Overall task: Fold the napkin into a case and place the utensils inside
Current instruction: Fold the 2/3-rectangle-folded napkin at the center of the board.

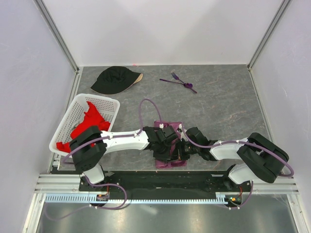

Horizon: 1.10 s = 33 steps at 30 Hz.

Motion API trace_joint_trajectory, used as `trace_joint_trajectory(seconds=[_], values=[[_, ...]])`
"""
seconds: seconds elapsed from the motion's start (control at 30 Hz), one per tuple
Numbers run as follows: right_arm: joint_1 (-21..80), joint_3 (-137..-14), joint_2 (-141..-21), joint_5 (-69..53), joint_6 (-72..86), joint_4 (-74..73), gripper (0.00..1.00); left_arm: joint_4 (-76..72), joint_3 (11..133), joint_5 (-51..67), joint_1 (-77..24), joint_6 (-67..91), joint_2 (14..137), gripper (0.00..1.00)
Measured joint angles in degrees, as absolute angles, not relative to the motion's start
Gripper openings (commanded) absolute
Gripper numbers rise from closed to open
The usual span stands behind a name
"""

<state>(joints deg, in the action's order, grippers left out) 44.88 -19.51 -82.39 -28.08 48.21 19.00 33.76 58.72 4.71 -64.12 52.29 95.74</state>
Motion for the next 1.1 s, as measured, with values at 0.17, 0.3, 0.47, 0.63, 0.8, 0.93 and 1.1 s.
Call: trace_joint_trajectory(seconds=[0.17, 0.3, 0.47, 0.63, 0.8, 0.93, 1.1], values=[[44.91, -19.53, -81.62, -27.9, 48.18, 17.85, 0.11, 33.65, 58.7, 4.82, -64.12, 52.29, 97.93, 0.02], [44.91, -19.55, -78.65, -26.79, 47.99, 14.15, 0.11, 33.1, 58.65, 4.82, -64.12, 52.29, 98.13, 0.03], [44.99, -19.66, -75.79, -25.61, 47.55, 11.11, 0.11, 32.4, 58.22, 4.82, -64.12, 52.31, 98.13, 0.21], [45.15, -19.68, -75.7, -24.51, 46.65, 9.1, 0.11, 32.36, 57.52, 4.93, -64.12, 52.34, 97.76, 0.38], [45.15, -20.6, -75.7, -23.77, 45.69, 7.07, 0.12, 32.53, 57.01, 5.02, -64.1, 52.34, 92.99, 0.4], [44.71, -22.31, -73.84, -22.63, 44.31, 3.4, 0.16, 32.42, 57.01, 4.99, -63.51, 52.38, 87.39, 0.24], [40.07, -24.77, -69.06, -21.91, 42.13, -2.5, 0.34, 31.99, 56.93, 4.82, -61.3, 52.21, 86.91, 0.11]])
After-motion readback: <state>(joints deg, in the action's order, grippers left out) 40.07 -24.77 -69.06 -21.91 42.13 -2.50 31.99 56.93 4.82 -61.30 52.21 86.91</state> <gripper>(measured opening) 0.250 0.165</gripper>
